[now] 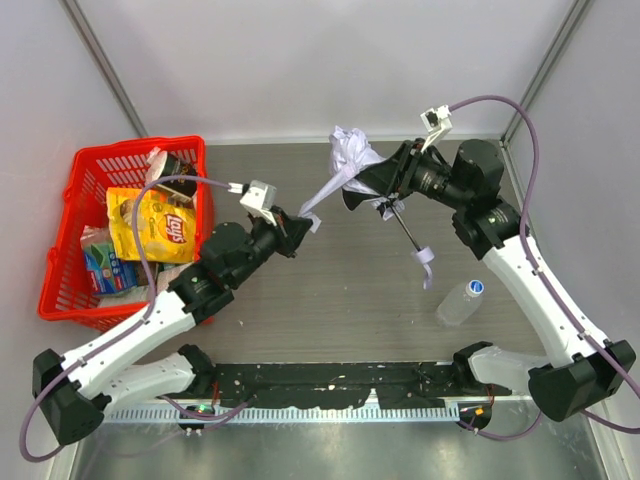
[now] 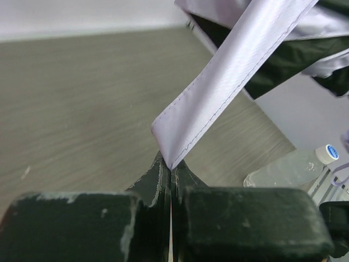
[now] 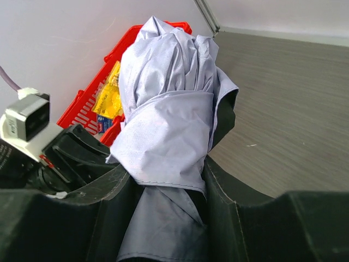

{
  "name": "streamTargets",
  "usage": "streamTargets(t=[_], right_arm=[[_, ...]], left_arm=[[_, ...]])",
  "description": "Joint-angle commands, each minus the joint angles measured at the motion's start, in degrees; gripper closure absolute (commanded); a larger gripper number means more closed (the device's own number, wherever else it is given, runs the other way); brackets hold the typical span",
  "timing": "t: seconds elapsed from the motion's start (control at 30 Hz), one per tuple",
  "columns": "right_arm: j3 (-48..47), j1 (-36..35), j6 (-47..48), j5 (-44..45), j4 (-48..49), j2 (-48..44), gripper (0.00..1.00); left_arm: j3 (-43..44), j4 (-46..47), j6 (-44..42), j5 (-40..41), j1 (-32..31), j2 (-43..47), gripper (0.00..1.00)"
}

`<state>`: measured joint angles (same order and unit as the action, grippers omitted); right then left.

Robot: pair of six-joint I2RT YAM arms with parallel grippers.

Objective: Put away the umbrella

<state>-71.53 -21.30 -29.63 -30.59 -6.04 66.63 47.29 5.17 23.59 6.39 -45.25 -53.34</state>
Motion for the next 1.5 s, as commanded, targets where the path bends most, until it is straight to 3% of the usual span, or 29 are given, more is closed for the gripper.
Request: streamTargets(t=[0.0, 0.17, 0.23, 0.27, 0.37, 0.43, 0.63, 0.73, 0.77, 0.8, 0.9, 1.0, 1.1, 1.2, 1.23, 1.33, 1.47], right_arm=[[-4.85, 1.17, -3.86, 6.07, 7.01, -1.41, 0.99], [-3.88, 1.35, -2.29, -1.89, 6.66, 0.16, 0.99], [-6.42, 1.35, 3.48, -7.0, 0.36, 2.27, 0.99], [-6.35, 1.35, 5.7, -7.81, -2.8, 2.71, 0.99], [-4.5, 1.44, 15.44, -8.87, -4.94, 1.31, 0.99], [-4.68, 1.44, 20.3, -8.88, -8.27, 0.96, 0.99], [-3.79, 1.35, 30.58, -6.24, -11.96, 1.04, 0.99], [-3.88, 1.44, 36.37, -6.32, -14.87, 1.05, 0.99], [-3.62, 1.44, 37.09, -6.5, -15.66, 0.61, 0.99], [-3.1, 1.44, 38.84, -6.94, -16.01, 0.17, 0.99], [-1.43, 1.26, 39.74, -5.54, -15.06, -1.5, 0.99], [1.29, -0.05, 39.3, 0.33, -12.86, -2.21, 0.99], [3.75, -1.99, 43.06, 9.63, -10.93, -2.03, 0.99], [5.16, -3.66, 44.66, 17.1, -8.12, -1.24, 0.99], [5.6, -3.66, 45.53, 18.62, -5.32, -0.54, 0.99], [2.81, -3.4, 49.21, 25.83, -3.98, 4.54, 0.99], [1.13, -0.25, 58.26, 35.85, 2.5, 10.08, 0.99]], left_arm=[[-2.99, -1.66, 5.14, 9.25, -2.81, -2.46, 1.0], [-1.07, -3.05, 6.72, 12.51, -7.56, -6.5, 1.0], [0.78, -4.81, 7.69, 9.62, -7.57, -7.82, 0.99], [1.66, -6.47, 7.69, 8.38, -7.57, -8.35, 0.93], [3.33, -8.06, 7.43, 3.56, -7.39, -8.01, 0.61], [5.26, -10.34, 6.29, -0.92, -7.39, -7.66, 0.47], [8.78, -18.87, 1.2, -12.44, -7.04, -2.13, 0.39], [11.76, -23.61, 1.54, -16.47, -3.28, 0.43, 0.32], [13.25, -24.67, 2.15, -20.24, -0.3, 0.17, 0.22], [15.44, -25.99, 2.94, -24.46, 2.6, -0.53, 0.02], [21.51, -27.58, 9.25, -33.34, 12.27, -4.48, 0.05], [20.05, -19.87, 22.76, -38.72, 18.26, -7.64, 0.09], [16.97, -9.96, 38.39, -40.66, 19.85, -12.38, 0.12], [15.91, 1.12, 48.27, -44.52, 19.94, -17.48, 0.2], [16.17, 3.42, 49.78, -46.1, 19.86, -19.24, 0.25], [15.74, 4.23, 48.4, -44.99, 19.94, -19.35, 0.27], [16.34, -4.97, 38.48, -39.71, 20.21, -15.4, 0.25]])
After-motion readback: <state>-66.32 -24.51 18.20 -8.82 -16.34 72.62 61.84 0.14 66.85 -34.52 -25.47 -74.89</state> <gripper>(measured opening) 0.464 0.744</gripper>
